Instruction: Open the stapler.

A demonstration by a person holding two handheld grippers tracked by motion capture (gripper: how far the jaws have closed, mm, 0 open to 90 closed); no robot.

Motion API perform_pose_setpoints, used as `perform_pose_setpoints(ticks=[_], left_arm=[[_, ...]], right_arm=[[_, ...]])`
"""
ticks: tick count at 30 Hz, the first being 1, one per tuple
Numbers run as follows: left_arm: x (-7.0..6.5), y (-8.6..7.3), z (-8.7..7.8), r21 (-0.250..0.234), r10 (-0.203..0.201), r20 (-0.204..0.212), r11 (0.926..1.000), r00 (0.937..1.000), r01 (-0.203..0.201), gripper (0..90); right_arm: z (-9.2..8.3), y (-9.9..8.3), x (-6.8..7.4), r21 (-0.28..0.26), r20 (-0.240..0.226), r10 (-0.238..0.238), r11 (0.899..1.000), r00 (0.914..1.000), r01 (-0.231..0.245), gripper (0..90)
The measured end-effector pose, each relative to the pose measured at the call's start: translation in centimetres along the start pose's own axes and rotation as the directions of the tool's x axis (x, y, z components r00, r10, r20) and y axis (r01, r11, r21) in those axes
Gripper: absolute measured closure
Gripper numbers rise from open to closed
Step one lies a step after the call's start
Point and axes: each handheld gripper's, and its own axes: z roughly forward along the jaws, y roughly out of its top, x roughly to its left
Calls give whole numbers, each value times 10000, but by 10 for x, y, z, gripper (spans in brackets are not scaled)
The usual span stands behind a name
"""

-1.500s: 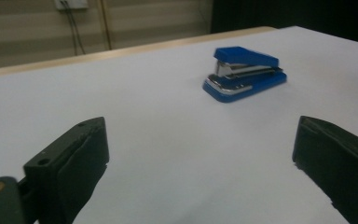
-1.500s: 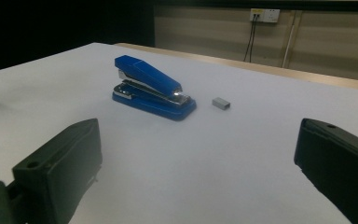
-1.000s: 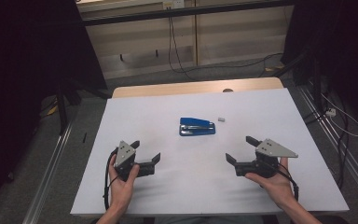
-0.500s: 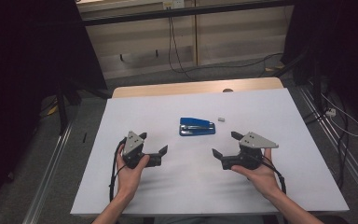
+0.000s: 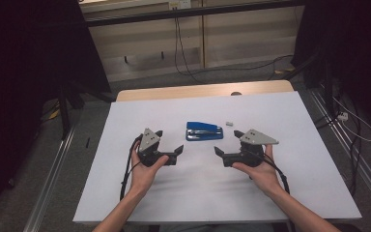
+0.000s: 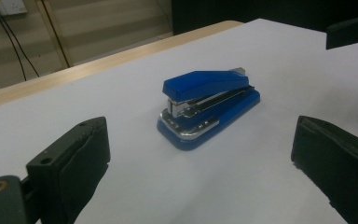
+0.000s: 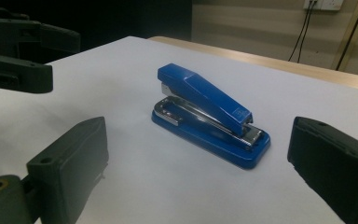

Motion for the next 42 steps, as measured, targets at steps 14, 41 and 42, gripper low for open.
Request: perform_pose_setpoints(ticks=[14,41,42], left_arm=[[9,23,27,-247,-149,-193,9996,9997,144,56],[23,16,43,641,-168,-53,9978,9998,171,39],[23,15,44,679,-187,-43,9975,9998,190,40]], right_arm=[[30,19,-4,-174,210,-458,9988,9987,462,56],[51,10,-10,679,53,-918,9935,9958,913,569],[52,11,-10,616,14,-907,9940,9959,904,575]])
